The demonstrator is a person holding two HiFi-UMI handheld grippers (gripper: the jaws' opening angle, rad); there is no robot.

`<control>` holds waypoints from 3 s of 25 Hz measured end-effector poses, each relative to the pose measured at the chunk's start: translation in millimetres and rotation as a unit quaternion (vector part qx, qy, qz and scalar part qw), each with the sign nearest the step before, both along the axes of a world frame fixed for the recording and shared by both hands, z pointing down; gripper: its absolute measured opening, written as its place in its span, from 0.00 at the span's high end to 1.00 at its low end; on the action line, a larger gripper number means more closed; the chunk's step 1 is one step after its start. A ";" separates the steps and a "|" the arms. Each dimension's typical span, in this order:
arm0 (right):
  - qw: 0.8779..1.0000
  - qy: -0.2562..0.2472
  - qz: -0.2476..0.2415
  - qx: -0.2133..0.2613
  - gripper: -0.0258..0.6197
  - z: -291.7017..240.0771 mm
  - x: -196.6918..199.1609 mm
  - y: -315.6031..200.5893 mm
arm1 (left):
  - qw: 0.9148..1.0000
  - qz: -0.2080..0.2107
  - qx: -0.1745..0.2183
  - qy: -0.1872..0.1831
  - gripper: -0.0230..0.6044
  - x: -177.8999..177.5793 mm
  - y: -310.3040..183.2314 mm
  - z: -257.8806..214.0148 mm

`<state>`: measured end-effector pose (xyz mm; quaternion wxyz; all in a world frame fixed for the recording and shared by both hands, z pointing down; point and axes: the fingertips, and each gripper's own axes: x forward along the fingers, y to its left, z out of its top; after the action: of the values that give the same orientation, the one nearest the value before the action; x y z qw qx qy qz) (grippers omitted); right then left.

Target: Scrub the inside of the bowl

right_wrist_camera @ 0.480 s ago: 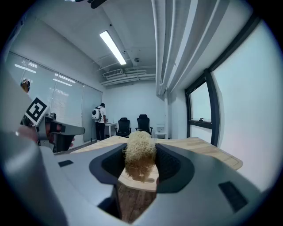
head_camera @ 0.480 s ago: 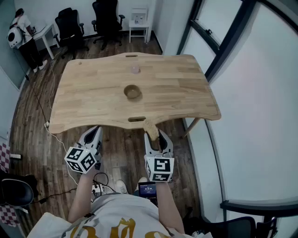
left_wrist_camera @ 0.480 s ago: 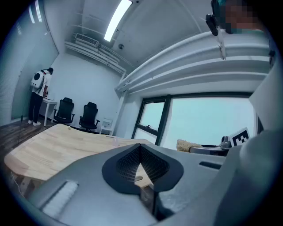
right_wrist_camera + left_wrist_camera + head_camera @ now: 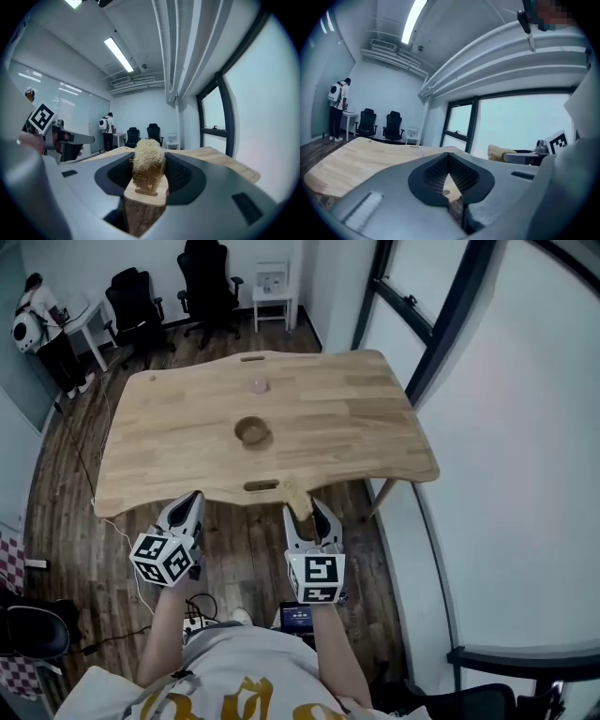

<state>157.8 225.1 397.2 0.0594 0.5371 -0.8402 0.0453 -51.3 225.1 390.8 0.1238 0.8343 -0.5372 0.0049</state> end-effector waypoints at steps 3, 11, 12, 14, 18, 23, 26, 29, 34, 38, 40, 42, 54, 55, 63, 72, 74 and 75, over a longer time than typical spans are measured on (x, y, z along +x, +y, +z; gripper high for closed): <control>1.000 -0.004 -0.008 0.000 0.67 -1.2 5.1 -4.4 | 1.000 -0.003 -0.002 -0.012 0.96 4.1 -2.8 0.8; 1.000 -0.007 -0.005 -0.014 0.67 15.1 12.5 -44.4 | 0.999 -0.019 -0.018 -0.033 0.96 -5.9 -39.6 24.6; 1.000 -0.004 -0.004 -0.017 0.67 18.5 11.4 -52.7 | 0.999 -0.021 -0.020 -0.034 0.96 -8.8 -48.7 29.2; 1.000 0.002 -0.004 -0.021 0.67 25.1 8.0 -72.6 | 0.999 -0.023 -0.023 -0.033 0.96 -15.3 -71.3 38.3; 1.000 0.018 -0.001 -0.026 0.67 29.0 -2.0 -130.0 | 0.999 -0.020 -0.021 -0.024 0.96 -26.4 -136.1 44.9; 0.999 0.025 0.002 -0.029 0.67 20.2 -31.8 -212.3 | 1.000 -0.001 -0.016 -0.010 0.96 -41.2 -224.6 37.5; 0.999 0.029 0.012 -0.033 0.67 20.3 -47.2 -255.5 | 1.000 0.016 -0.010 -0.017 0.96 -50.5 -266.3 34.7; 0.999 0.032 0.024 -0.037 0.67 26.4 -58.0 -288.6 | 0.999 0.028 -0.011 -0.020 0.96 -61.5 -301.6 41.6; 0.997 0.042 0.032 -0.053 0.67 39.7 -68.7 -316.9 | 0.999 0.033 -0.019 0.004 0.96 -73.9 -340.4 54.2; 0.996 0.045 0.035 -0.064 0.67 47.1 -72.3 -326.8 | 0.998 0.044 -0.031 0.018 0.96 -73.0 -359.4 69.5; 0.996 0.042 0.038 -0.067 0.67 48.7 -72.8 -330.0 | 0.998 0.048 -0.040 0.020 0.96 -72.4 -364.9 78.6; 0.996 0.038 0.040 -0.067 0.67 47.7 -73.0 -331.7 | 0.998 0.050 -0.043 0.024 0.96 -73.1 -368.2 80.8; 0.997 0.018 0.036 -0.066 0.67 46.3 -72.4 -339.2 | 0.997 0.052 -0.048 0.016 0.96 -68.7 -374.0 83.3; 0.997 0.017 0.035 -0.069 0.67 48.5 -71.8 -340.7 | 0.997 0.054 -0.049 0.013 0.96 -67.0 -374.5 84.4; 0.996 0.020 0.024 -0.087 0.67 66.1 -71.5 -347.0 | 0.994 0.059 -0.086 0.015 0.96 -64.6 -384.4 106.8; 0.991 0.028 0.000 -0.131 0.67 108.0 -77.2 -356.8 | 0.983 0.080 -0.164 0.012 0.96 -50.2 -387.1 159.1; 0.989 0.032 -0.010 -0.143 0.67 119.1 -81.1 -357.2 | 0.980 0.080 -0.180 0.010 0.96 -48.3 -386.4 171.5; 0.988 0.035 -0.015 -0.149 0.67 124.3 -83.0 -356.6 | 0.979 0.080 -0.189 0.012 0.94 -47.0 -386.0 177.7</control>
<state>74.8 -131.6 521.6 0.1686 0.5107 -0.8295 0.1506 -98.3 -160.9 568.4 0.2854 0.8360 -0.4565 0.1063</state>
